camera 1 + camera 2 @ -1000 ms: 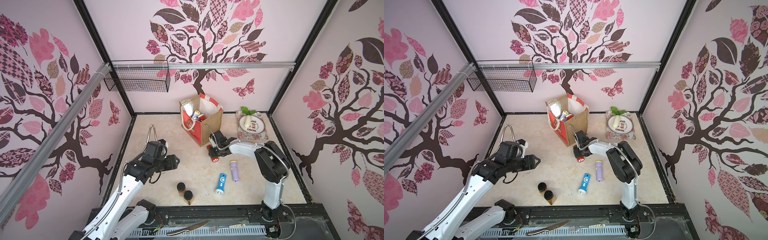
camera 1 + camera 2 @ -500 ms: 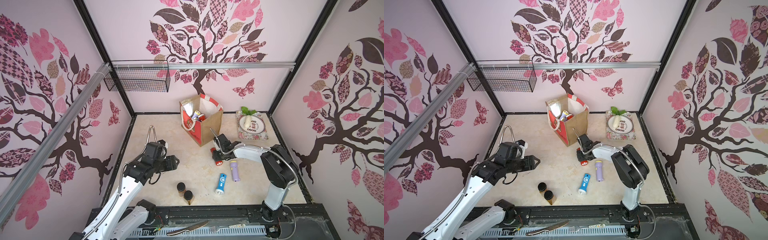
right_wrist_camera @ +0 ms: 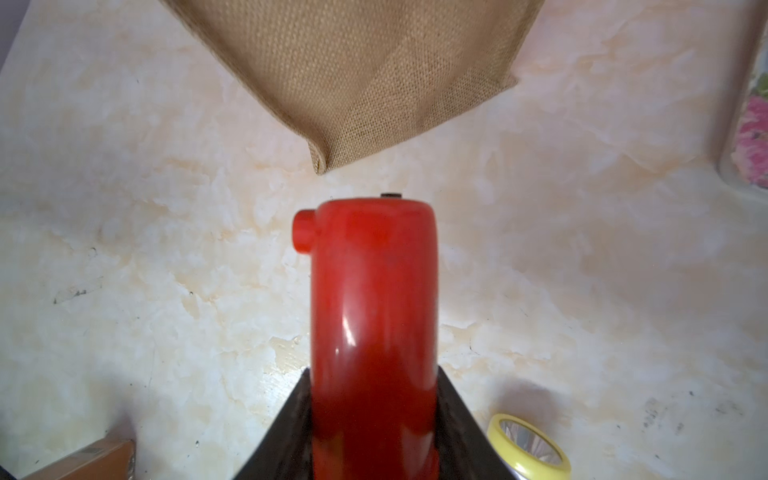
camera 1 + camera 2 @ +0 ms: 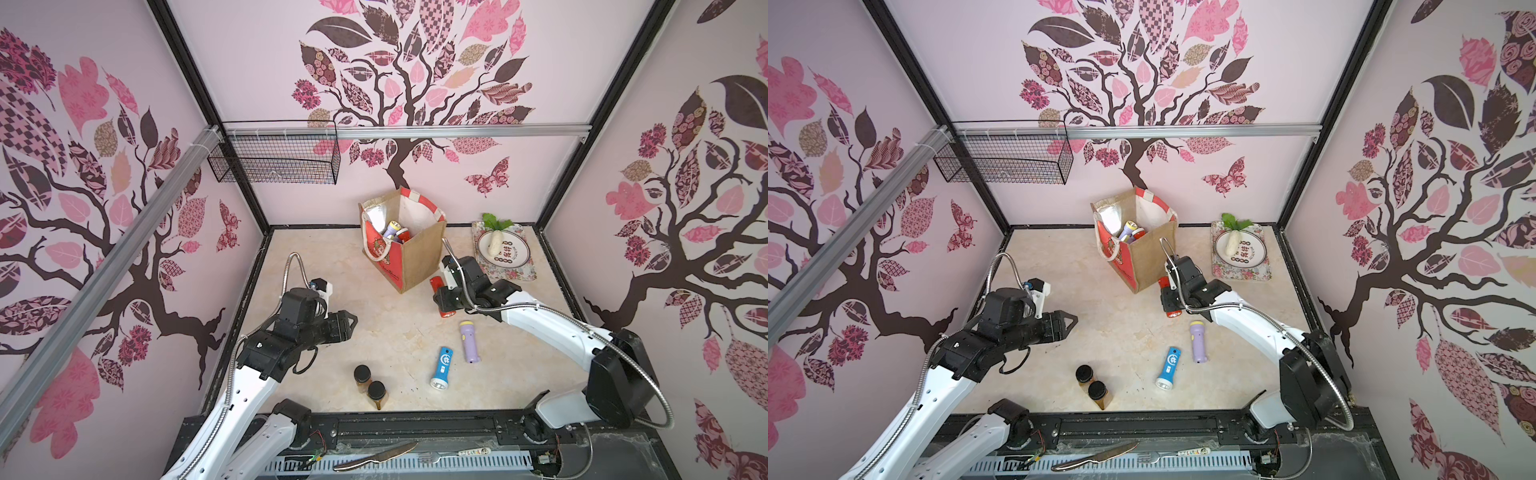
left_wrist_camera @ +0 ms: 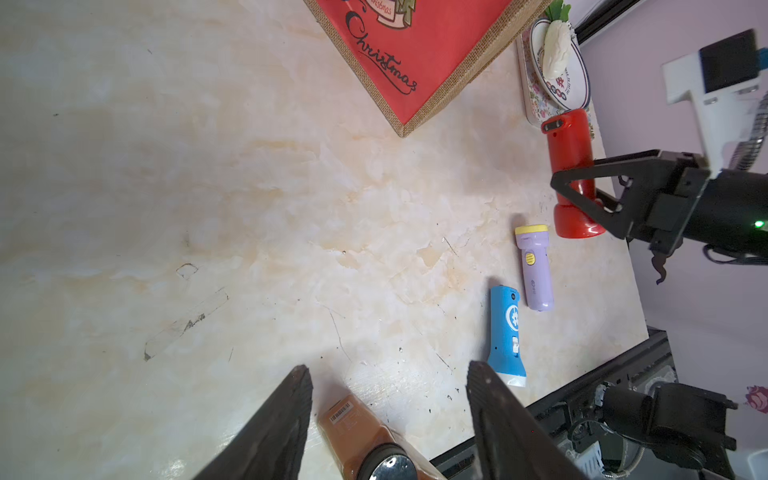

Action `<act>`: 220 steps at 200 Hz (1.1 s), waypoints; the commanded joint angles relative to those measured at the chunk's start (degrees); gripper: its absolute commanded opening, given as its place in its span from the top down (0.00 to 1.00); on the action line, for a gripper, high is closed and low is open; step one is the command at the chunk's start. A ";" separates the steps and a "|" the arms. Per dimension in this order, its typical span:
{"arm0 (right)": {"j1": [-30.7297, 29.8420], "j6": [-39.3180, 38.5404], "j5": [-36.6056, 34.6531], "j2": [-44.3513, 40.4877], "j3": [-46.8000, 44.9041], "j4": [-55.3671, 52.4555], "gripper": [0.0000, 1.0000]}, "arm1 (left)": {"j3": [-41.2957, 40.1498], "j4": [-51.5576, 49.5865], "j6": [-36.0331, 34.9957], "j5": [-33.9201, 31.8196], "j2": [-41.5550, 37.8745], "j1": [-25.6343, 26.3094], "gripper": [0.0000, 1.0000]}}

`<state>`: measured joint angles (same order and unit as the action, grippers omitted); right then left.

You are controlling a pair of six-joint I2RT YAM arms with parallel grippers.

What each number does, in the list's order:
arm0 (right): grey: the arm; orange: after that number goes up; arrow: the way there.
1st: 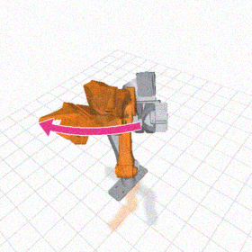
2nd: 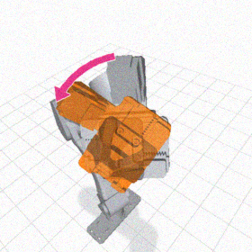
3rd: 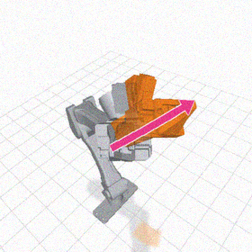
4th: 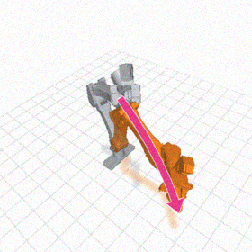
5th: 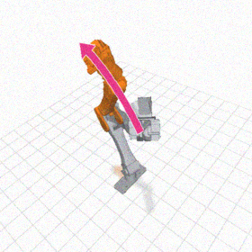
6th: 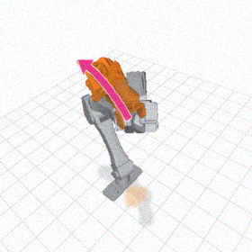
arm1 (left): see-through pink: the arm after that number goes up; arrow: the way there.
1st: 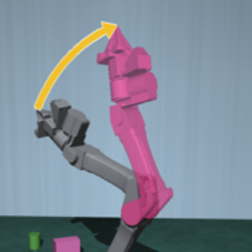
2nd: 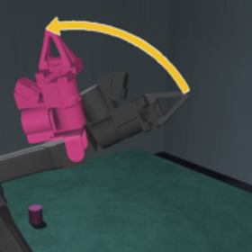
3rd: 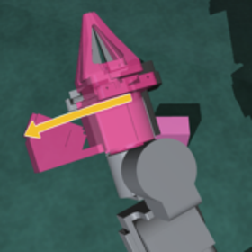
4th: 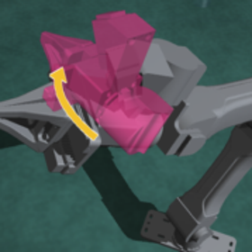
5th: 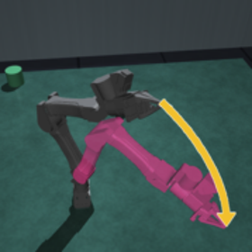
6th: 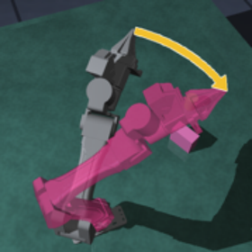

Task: Put the flashlights into the tote bags
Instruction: Pick up the flashlight from the center of the board, then place the flashlight in the canvas bag.

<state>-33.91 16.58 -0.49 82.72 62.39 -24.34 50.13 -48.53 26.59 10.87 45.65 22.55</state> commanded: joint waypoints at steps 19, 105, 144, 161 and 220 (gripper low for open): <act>-0.49 -2.11 -2.67 -3.83 9.40 -4.24 1.00 | -0.78 2.16 -3.44 2.14 -0.52 0.61 0.32; -0.63 -8.76 -1.97 8.40 34.76 -7.46 1.00 | 2.28 4.87 -3.92 4.57 1.80 1.96 0.25; -0.63 -10.68 -1.97 18.61 48.84 -8.78 1.00 | 3.44 4.09 -2.77 4.51 2.49 2.40 0.25; -0.63 -10.86 -1.54 23.79 55.28 -9.22 1.00 | 3.84 3.61 -2.69 4.51 2.56 2.50 0.24; -0.48 -13.20 0.25 41.92 79.74 -14.23 1.00 | 5.44 3.91 -3.90 4.52 1.60 2.68 0.24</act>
<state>-34.17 5.87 -0.84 118.06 132.29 -36.03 52.42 -45.71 23.88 14.83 48.40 24.95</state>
